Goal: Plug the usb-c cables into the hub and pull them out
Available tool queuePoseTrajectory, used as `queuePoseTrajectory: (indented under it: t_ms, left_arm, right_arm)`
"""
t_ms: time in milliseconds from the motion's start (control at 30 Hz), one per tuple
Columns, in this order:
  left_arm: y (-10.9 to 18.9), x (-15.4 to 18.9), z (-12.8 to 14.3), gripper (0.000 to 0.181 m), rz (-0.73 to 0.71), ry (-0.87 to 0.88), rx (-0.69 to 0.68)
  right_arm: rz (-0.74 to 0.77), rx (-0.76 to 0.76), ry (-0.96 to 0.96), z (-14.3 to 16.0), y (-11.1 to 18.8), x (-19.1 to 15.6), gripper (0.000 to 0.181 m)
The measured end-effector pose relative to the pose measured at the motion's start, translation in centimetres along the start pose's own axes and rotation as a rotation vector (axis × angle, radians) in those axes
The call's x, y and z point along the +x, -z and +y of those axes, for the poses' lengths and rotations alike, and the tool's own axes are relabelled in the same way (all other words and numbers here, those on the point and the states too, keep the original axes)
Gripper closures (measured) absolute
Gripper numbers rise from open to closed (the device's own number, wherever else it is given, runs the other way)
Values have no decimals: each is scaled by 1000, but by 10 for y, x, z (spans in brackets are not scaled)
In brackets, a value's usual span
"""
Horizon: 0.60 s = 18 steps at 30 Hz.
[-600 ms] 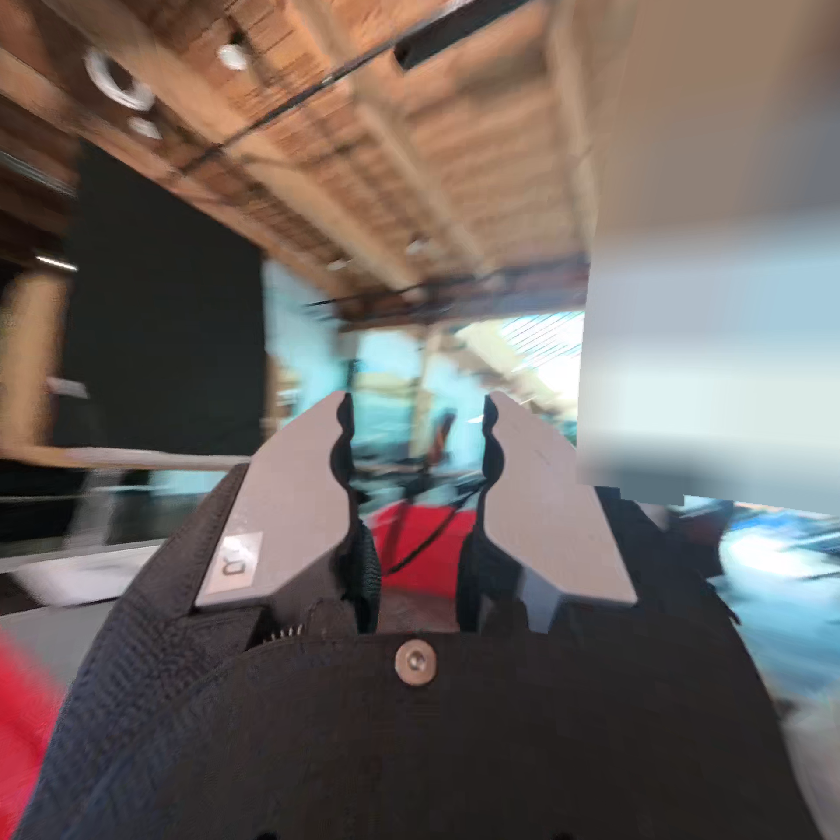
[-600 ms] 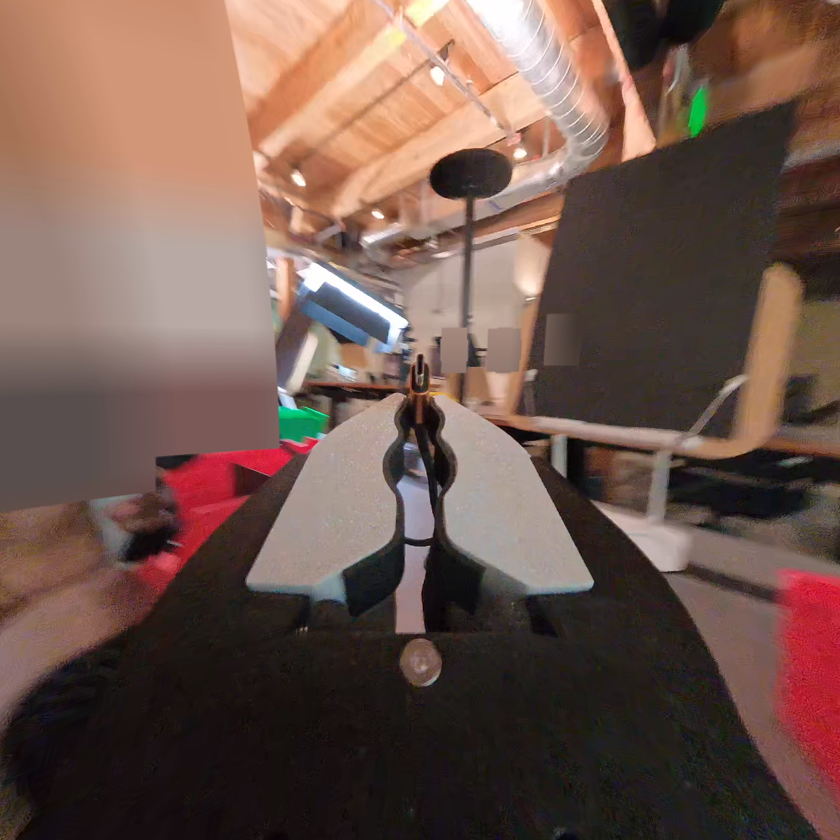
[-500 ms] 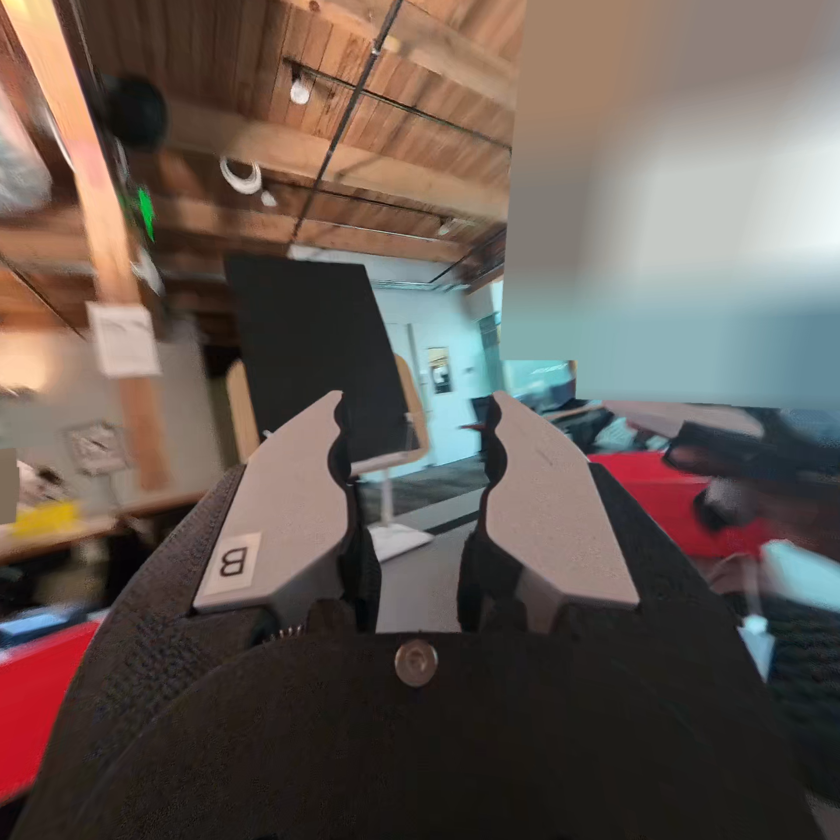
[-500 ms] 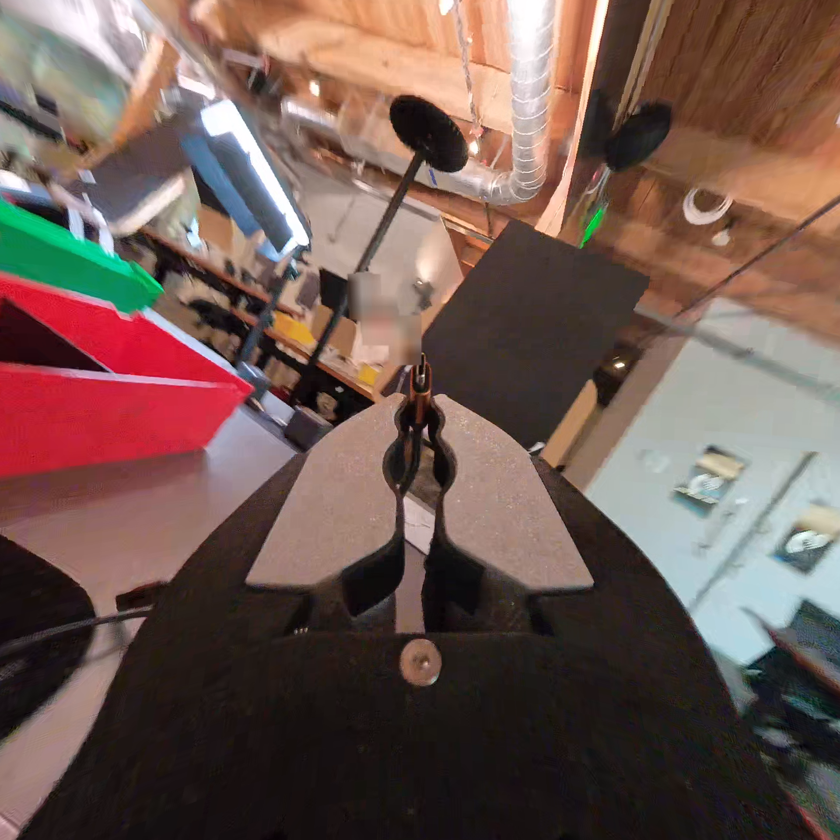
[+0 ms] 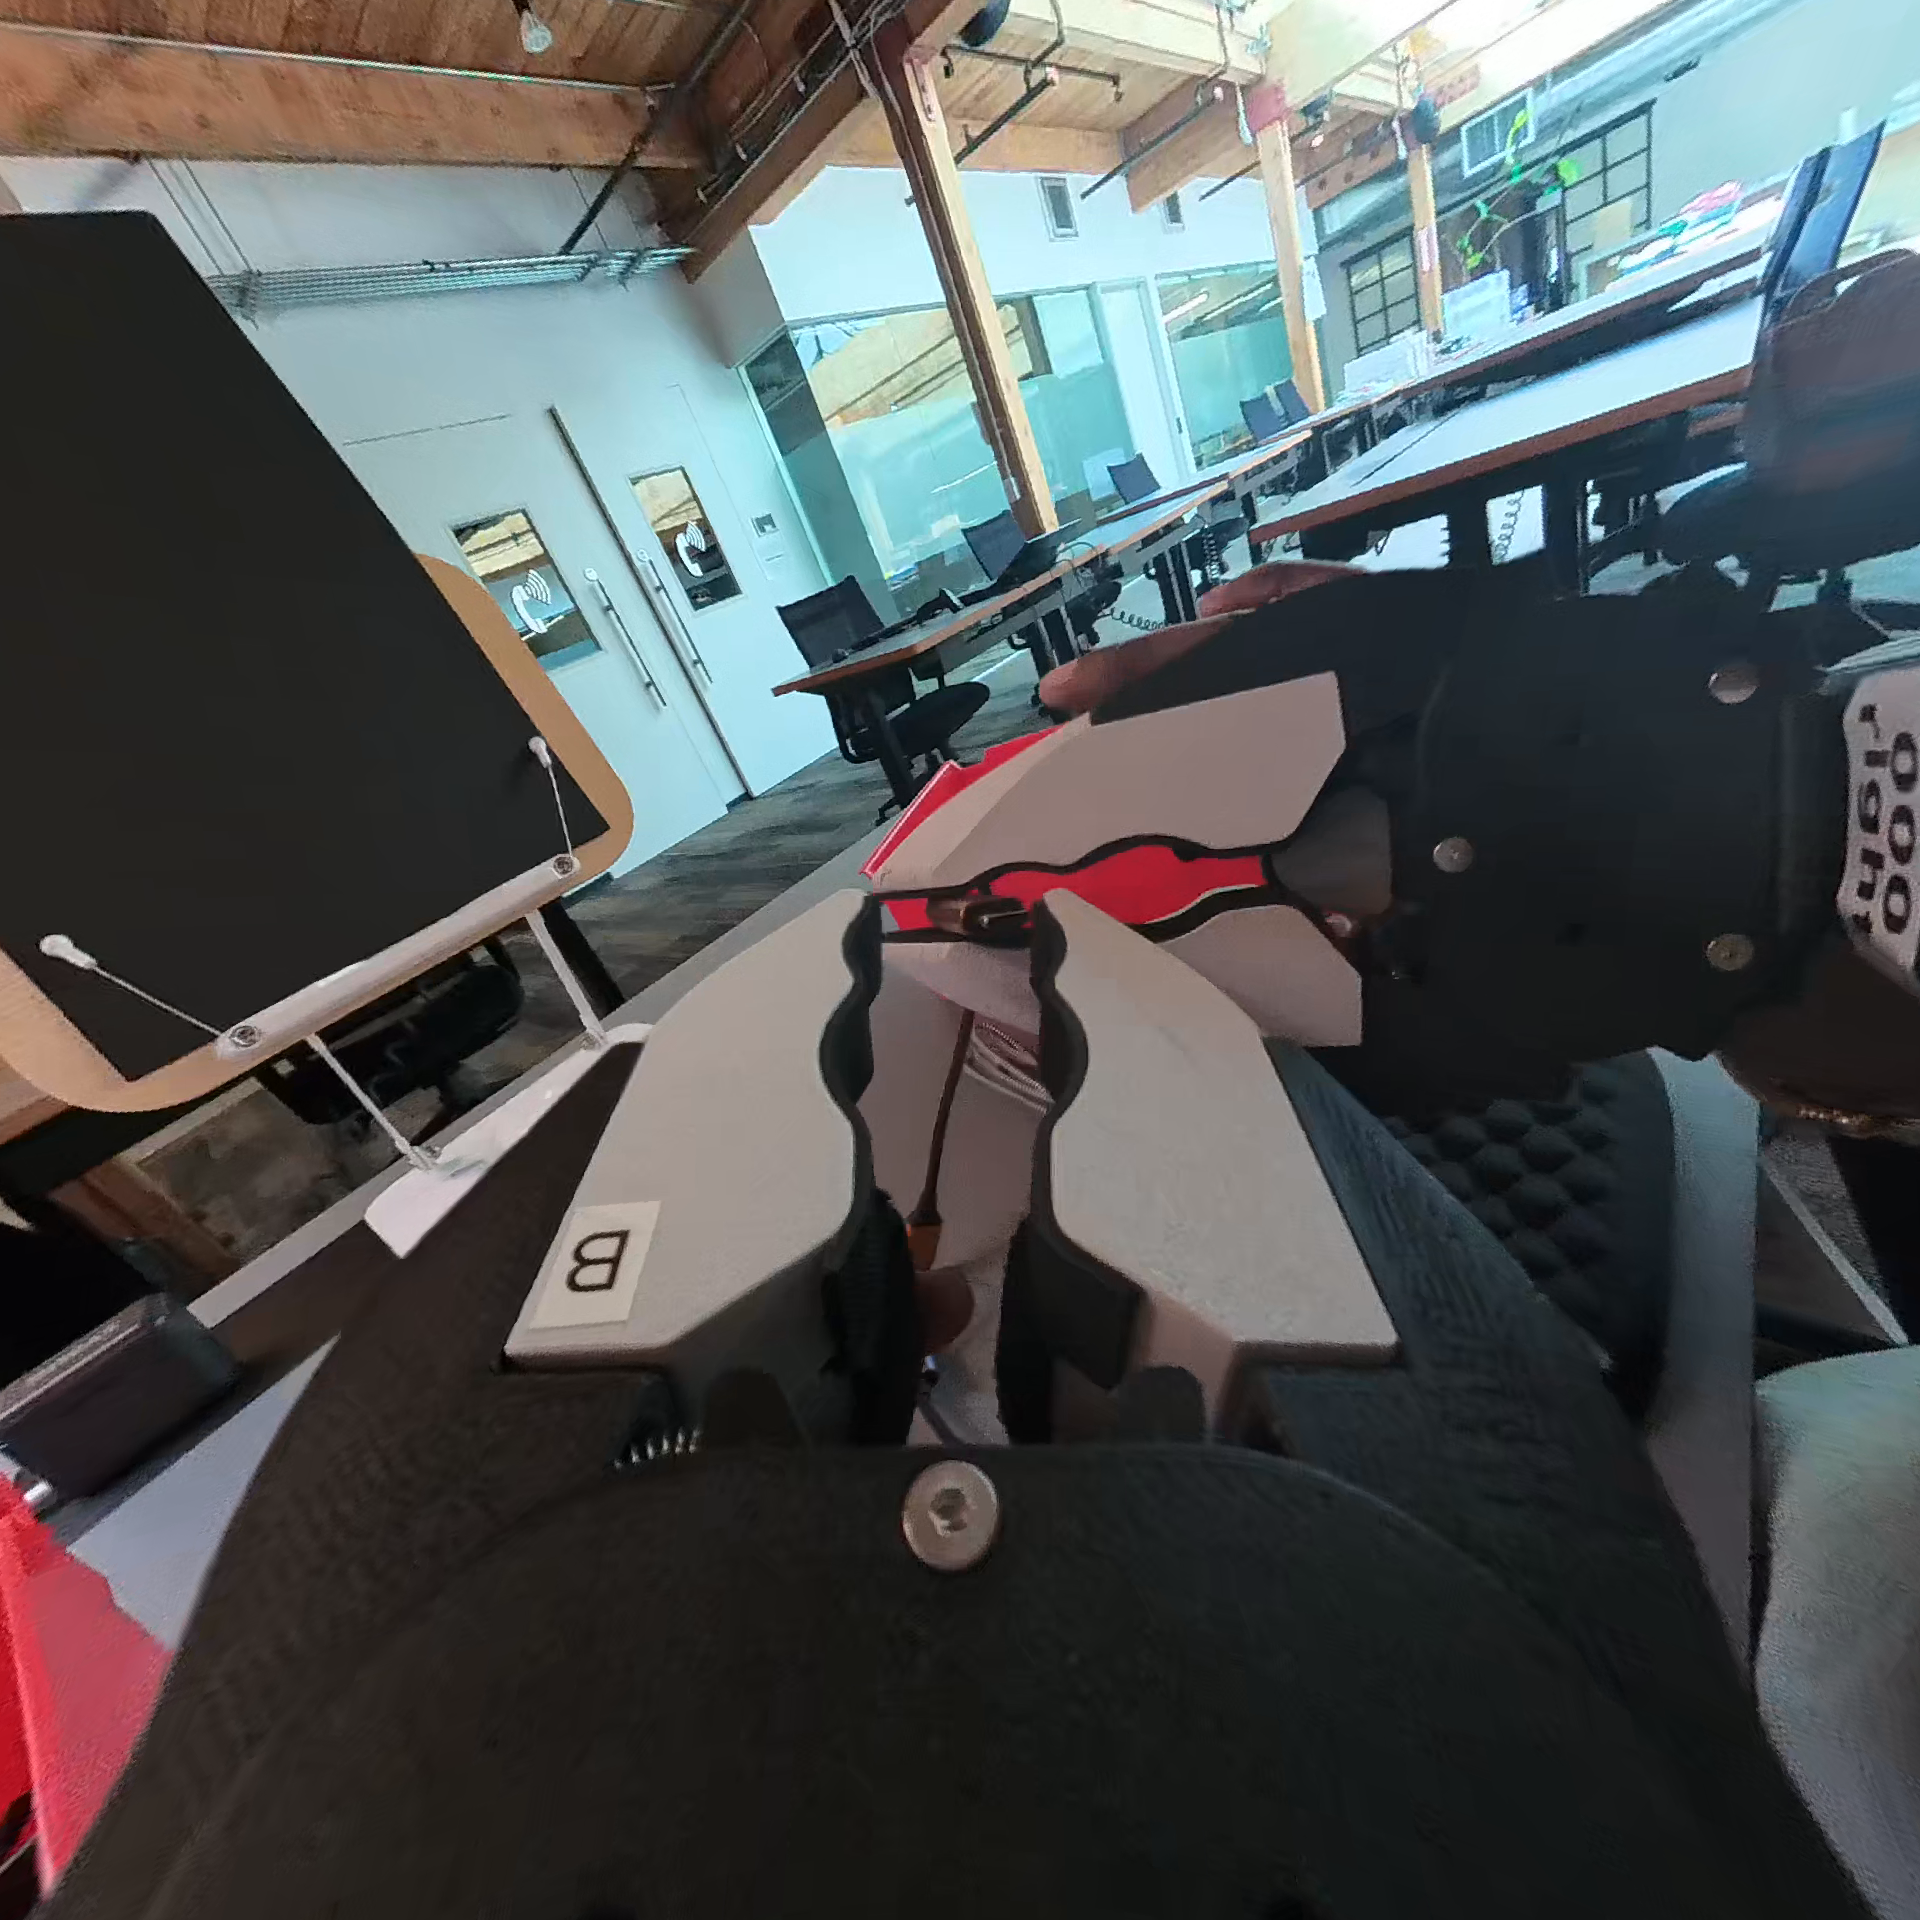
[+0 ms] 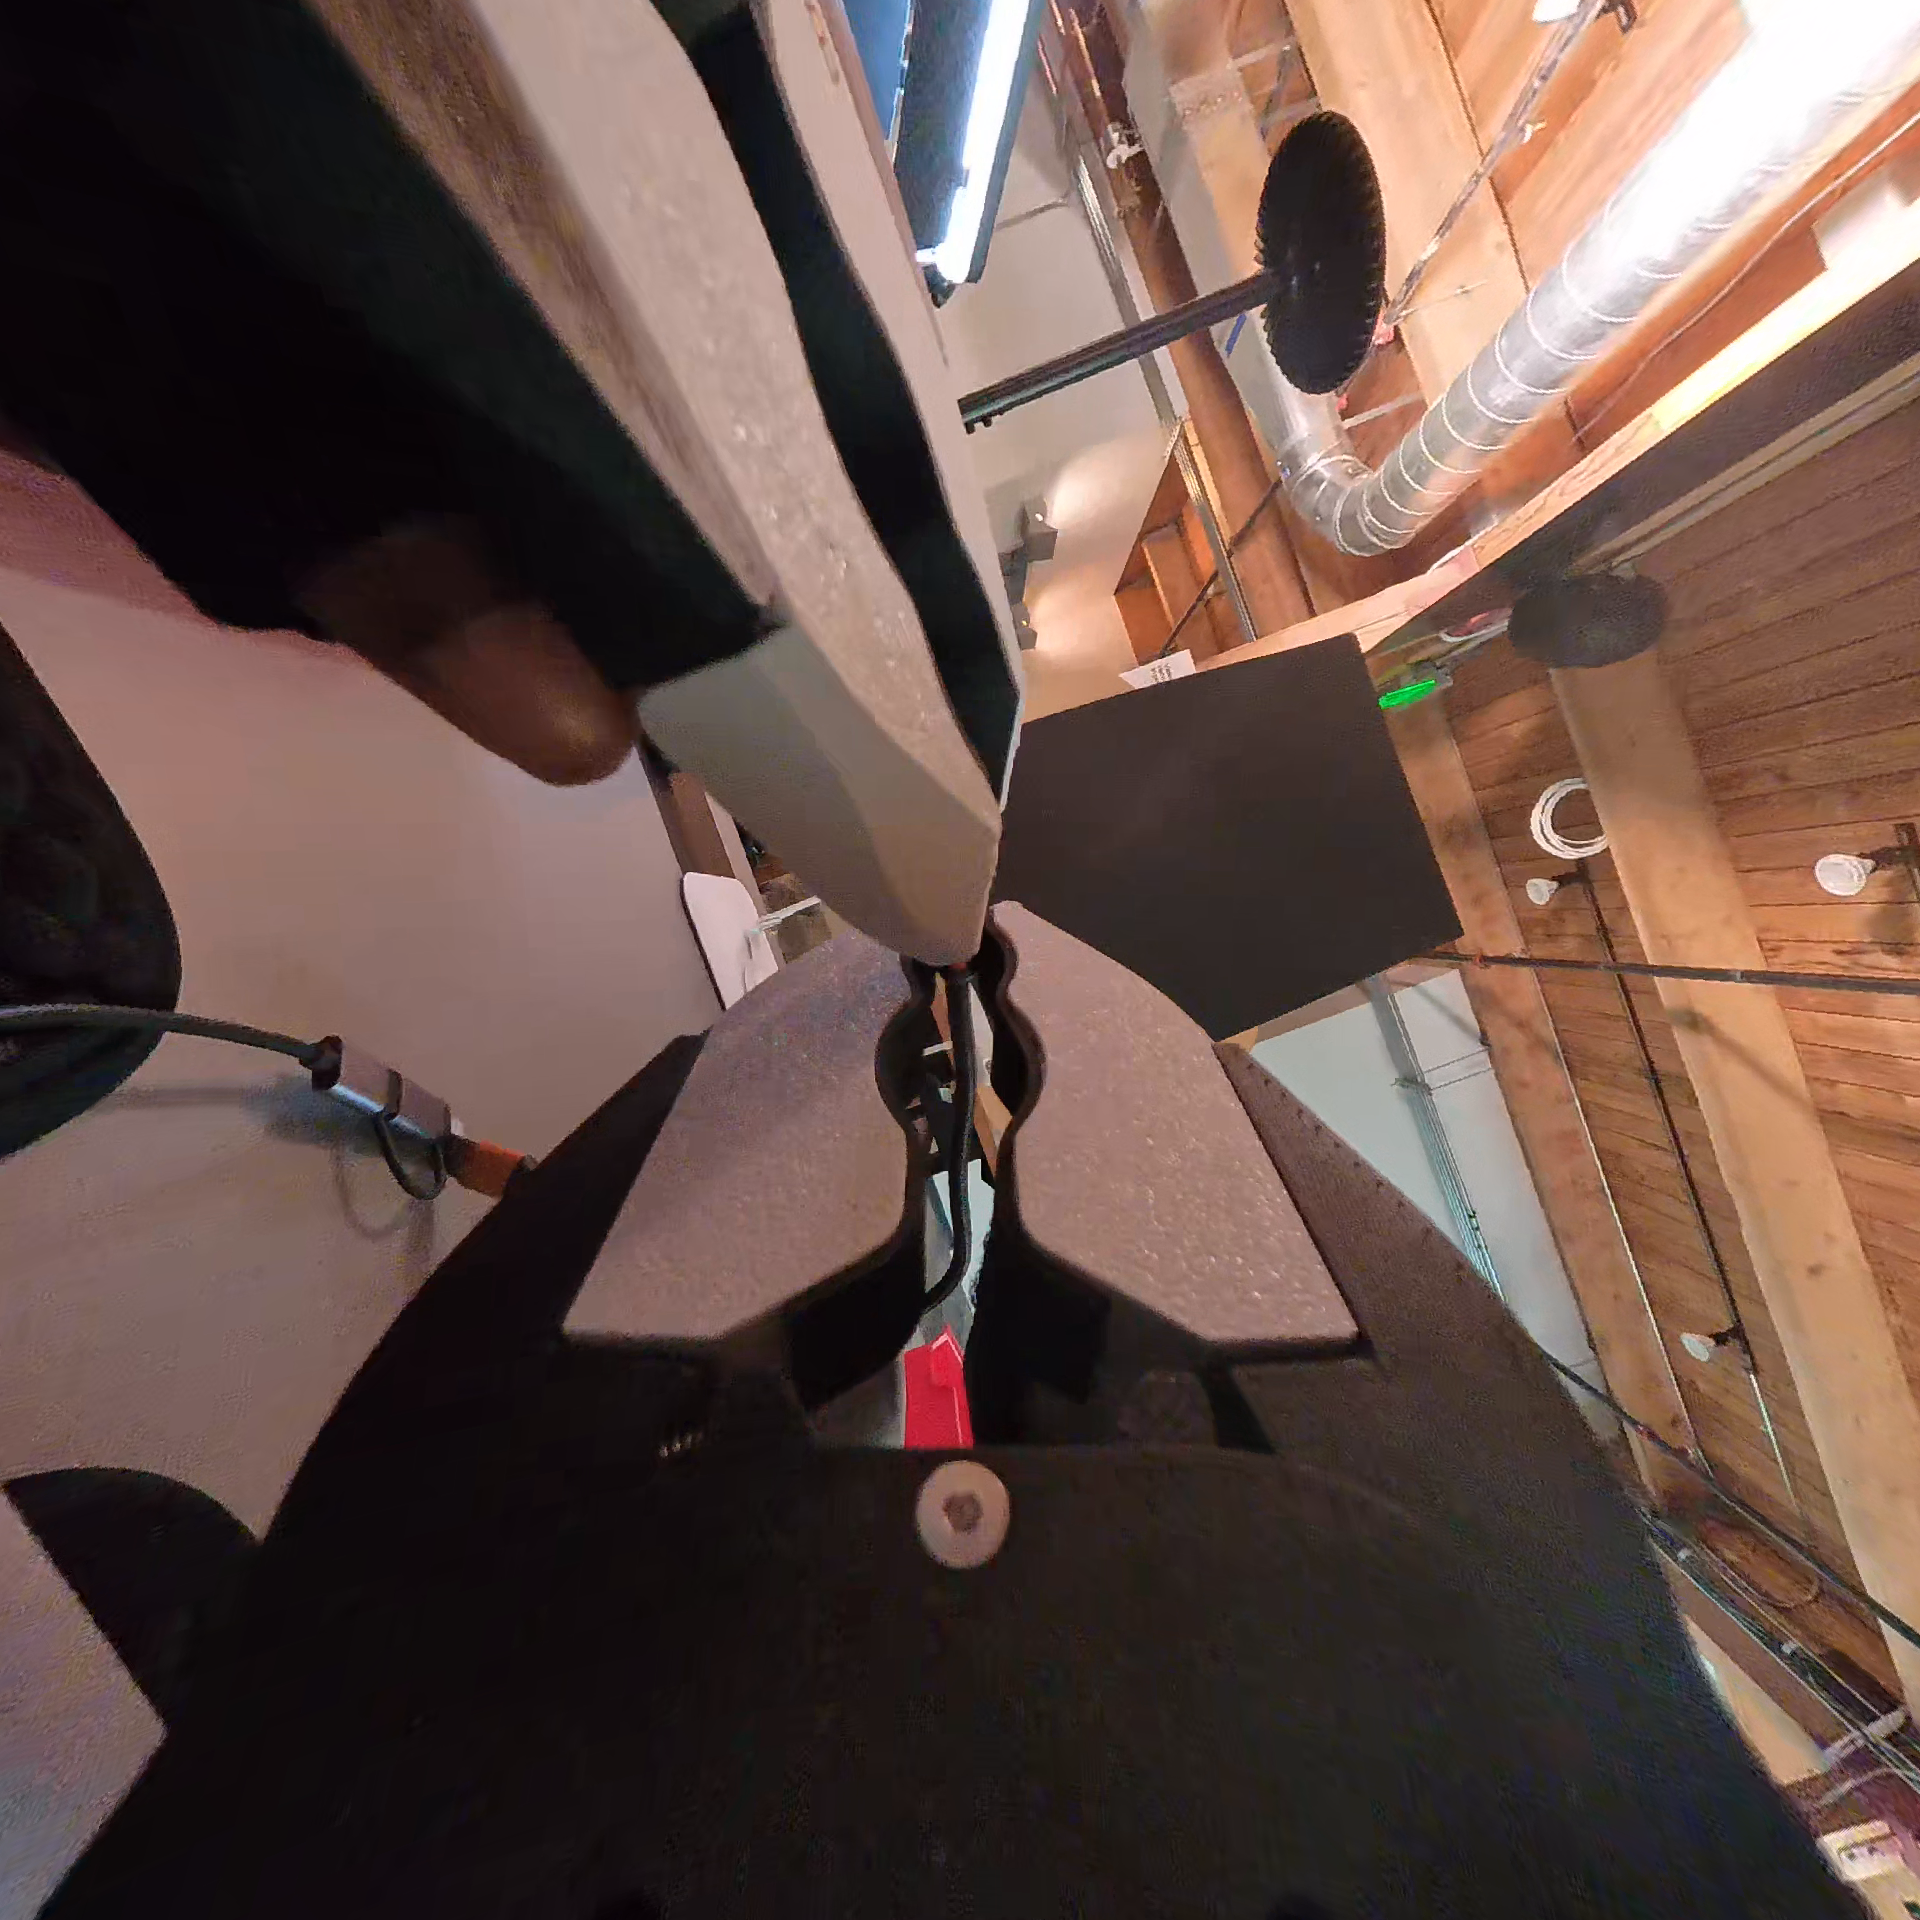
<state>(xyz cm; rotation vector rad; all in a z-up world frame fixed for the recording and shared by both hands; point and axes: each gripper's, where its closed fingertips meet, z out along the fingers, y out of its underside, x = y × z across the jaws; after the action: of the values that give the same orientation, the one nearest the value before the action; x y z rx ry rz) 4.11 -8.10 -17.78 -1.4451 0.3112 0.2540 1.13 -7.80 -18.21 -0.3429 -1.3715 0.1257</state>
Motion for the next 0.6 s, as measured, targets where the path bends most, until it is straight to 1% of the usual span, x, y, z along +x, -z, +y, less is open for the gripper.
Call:
queuePoseTrajectory:
  t_ms: [33, 100, 200, 267, 433, 600]
  left_arm:
    - [0, 0, 3, 158, -5, -8, -15]
    - [-1, 1, 9, 169, -2, -11, -56]
    - [-5, -1, 24, 170, 4, 19, -173]
    - [-7, -2, 31, 171, -4, 35, -209]
    - [-6, -1, 37, 170, -10, 39, -233]
    - [-3, 1, 37, 171, 19, 60, -222]
  right_arm:
    - [-6, -4, 4, 0, -1, -1, 175]
    - [-27, -24, 0, 4, -5, -5, 175]
    - [-70, -39, -33, 16, -9, -16, 176]
    - [-87, -44, -45, 23, -9, -21, 176]
    - [-95, -45, -20, 21, -7, -23, 175]
    - [-99, -30, -32, 21, -4, -25, 175]
